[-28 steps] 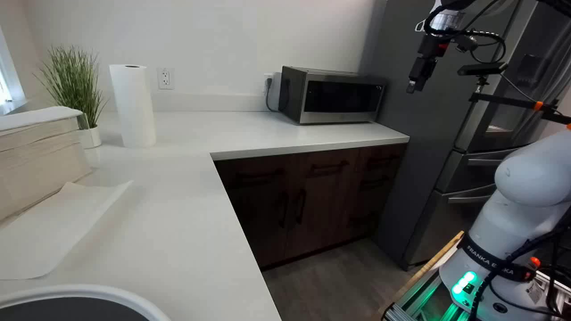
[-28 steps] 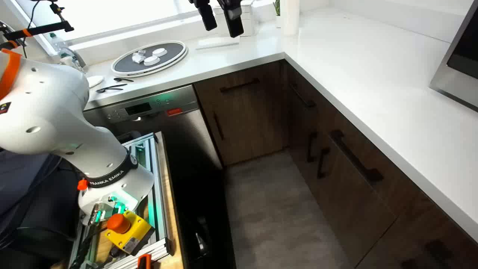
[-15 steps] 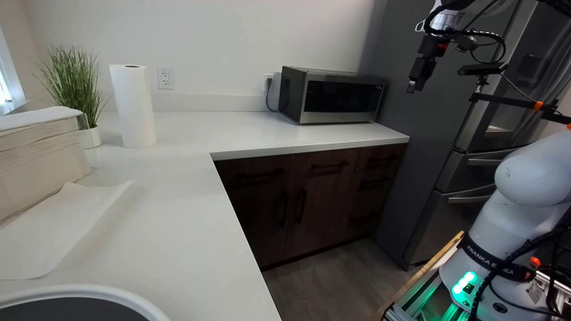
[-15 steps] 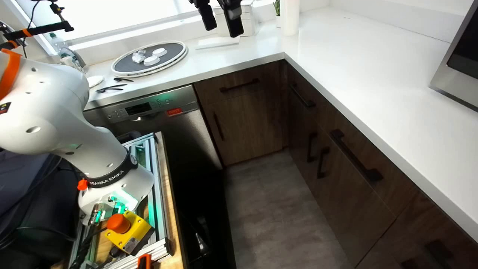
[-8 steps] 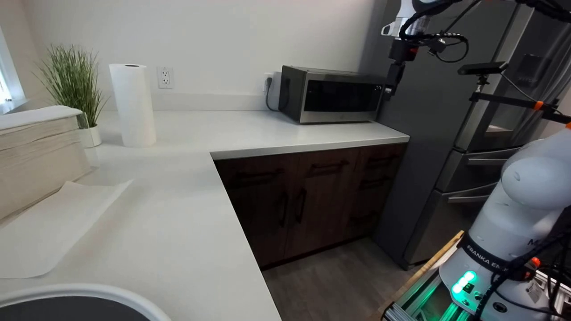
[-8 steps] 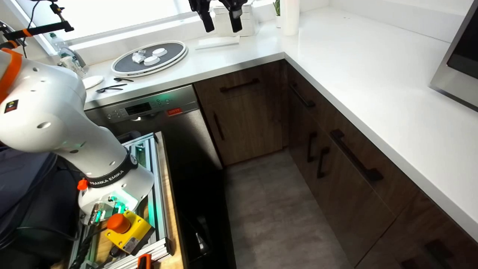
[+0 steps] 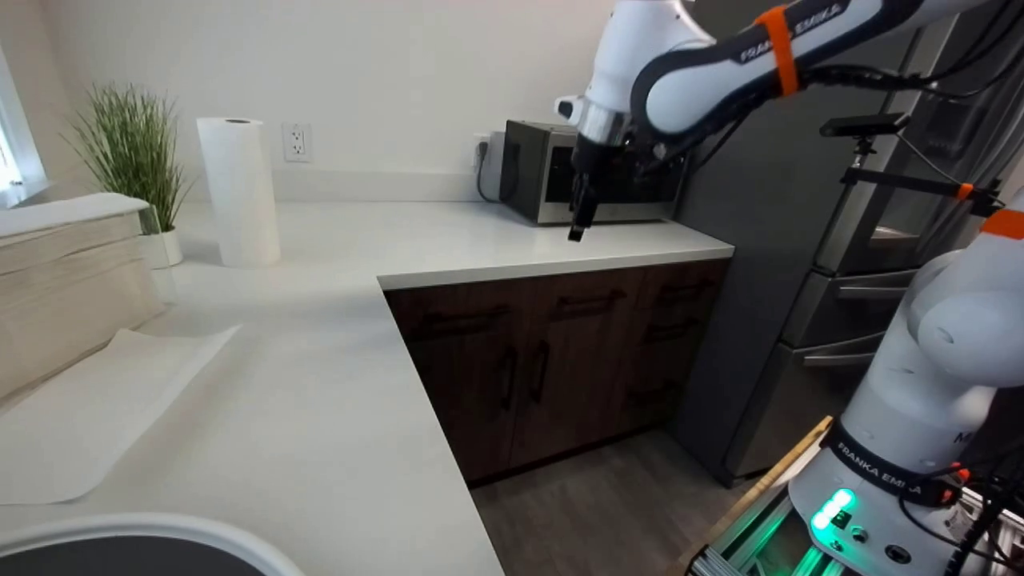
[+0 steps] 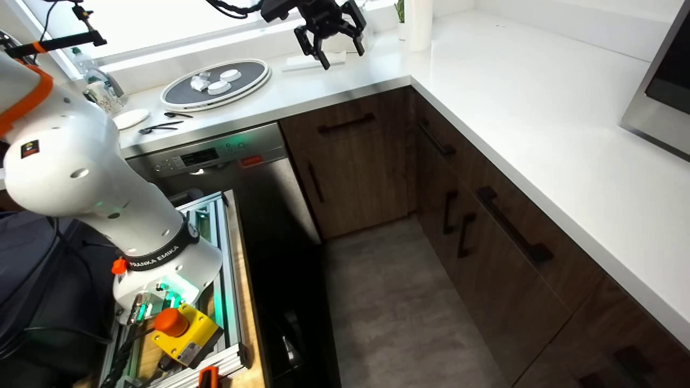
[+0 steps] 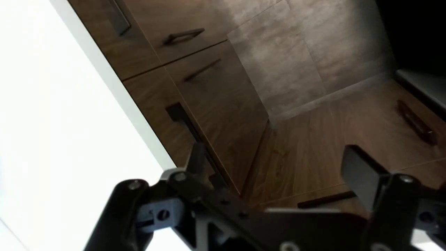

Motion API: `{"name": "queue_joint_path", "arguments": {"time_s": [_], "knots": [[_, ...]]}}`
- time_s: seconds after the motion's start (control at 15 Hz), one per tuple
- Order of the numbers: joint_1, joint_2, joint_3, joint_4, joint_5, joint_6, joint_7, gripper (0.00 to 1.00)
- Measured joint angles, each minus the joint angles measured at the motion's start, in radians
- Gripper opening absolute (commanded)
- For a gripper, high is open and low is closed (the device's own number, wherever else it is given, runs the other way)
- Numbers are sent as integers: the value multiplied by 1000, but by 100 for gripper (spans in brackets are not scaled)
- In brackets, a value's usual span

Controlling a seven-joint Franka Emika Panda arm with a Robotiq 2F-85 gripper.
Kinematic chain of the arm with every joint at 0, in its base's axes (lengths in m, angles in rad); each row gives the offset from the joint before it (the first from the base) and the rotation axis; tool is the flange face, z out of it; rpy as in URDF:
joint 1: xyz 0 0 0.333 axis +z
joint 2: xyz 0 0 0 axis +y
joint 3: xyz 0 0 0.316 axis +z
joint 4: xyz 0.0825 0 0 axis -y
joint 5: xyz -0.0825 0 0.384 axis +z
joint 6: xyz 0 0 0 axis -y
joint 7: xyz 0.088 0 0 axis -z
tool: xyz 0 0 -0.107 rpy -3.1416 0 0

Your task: Open the drawer

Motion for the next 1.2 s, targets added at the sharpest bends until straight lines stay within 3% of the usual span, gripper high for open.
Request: {"name": "queue_joint_path", "arguments": {"time_s": [0.33, 1.2], "knots": [[-18, 242, 26, 8, -187, 215, 71, 100], [-23, 312, 20, 50, -222, 231, 93, 100]]}}
